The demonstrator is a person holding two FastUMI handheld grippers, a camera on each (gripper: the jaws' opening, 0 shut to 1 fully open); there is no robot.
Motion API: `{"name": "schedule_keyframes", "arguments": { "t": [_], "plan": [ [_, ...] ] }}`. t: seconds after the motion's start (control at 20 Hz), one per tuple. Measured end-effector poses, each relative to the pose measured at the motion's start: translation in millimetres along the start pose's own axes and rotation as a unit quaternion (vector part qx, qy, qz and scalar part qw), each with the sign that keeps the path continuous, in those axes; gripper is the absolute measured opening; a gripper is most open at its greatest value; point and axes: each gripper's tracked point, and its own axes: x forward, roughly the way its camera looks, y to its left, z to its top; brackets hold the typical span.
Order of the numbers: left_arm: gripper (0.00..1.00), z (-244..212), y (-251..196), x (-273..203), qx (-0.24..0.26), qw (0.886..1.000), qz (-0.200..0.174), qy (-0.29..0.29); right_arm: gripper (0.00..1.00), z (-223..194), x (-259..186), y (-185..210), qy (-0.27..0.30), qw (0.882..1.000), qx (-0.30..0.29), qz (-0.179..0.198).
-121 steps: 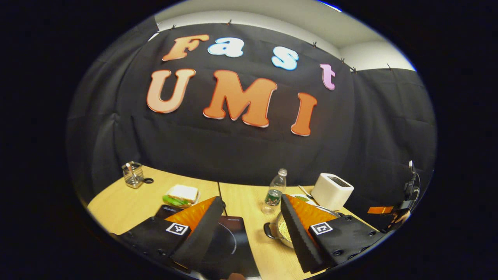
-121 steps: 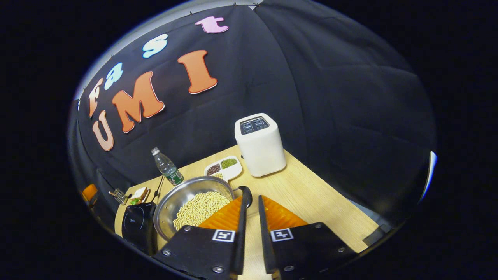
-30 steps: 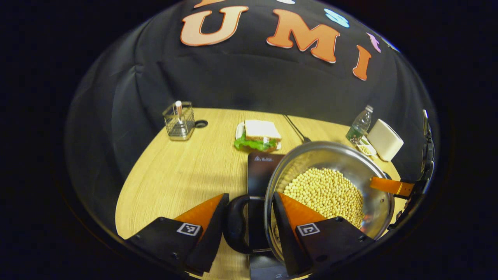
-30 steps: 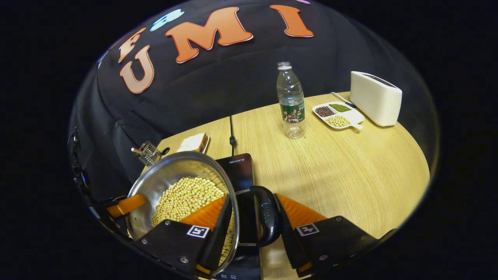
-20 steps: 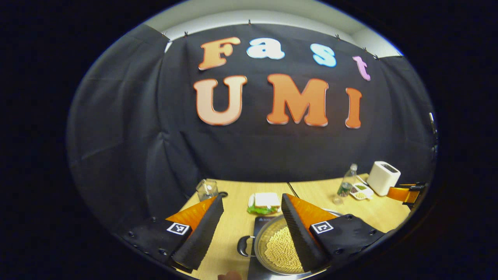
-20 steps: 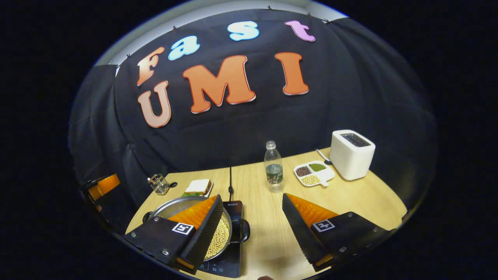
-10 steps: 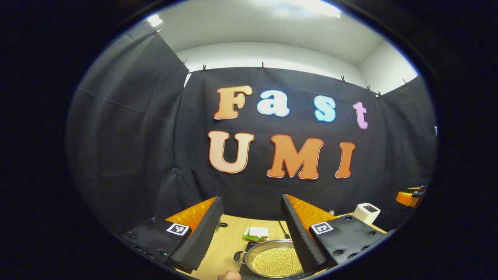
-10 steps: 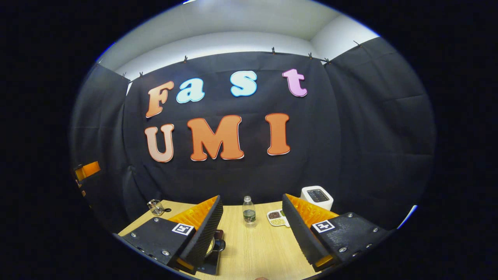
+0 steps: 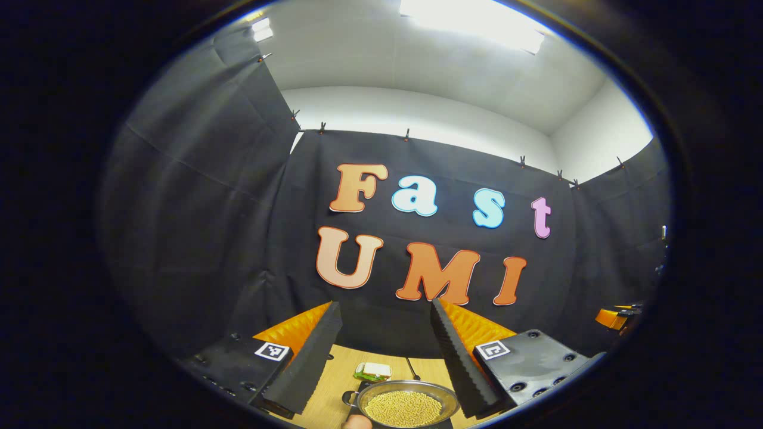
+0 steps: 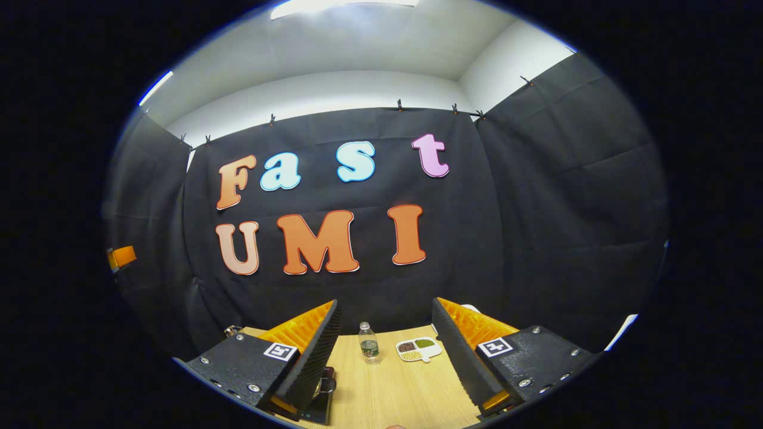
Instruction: First push the handle of the pot to place it horizontally, then grasp the pot with both hands and set it on the induction cooktop.
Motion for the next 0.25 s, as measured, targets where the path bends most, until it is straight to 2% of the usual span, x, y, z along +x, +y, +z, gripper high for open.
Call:
{"name": "schedule_keyframes", "arguments": {
  "t": [0.15,0.2,0.25],
  "plan": [
    [0.99,2.4,-6.6,-3.2,0.002,1.0,-0.006,-0.001,0.94,-0.2,-1.0,9.4,0.0,1.0,0.001,0.018],
    [0.99,3.0,-8.4,-3.9,0.003,1.0,-0.008,-0.001,1.0,0.3,-1.3,12.2,0.0,1.0,-0.003,0.02],
    [0.99,4.0,-8.5,-4.5,0.004,1.0,-0.01,-0.003,1.0,0.3,-1.7,14.3,0.001,1.0,-0.006,0.023]
  ]
}}
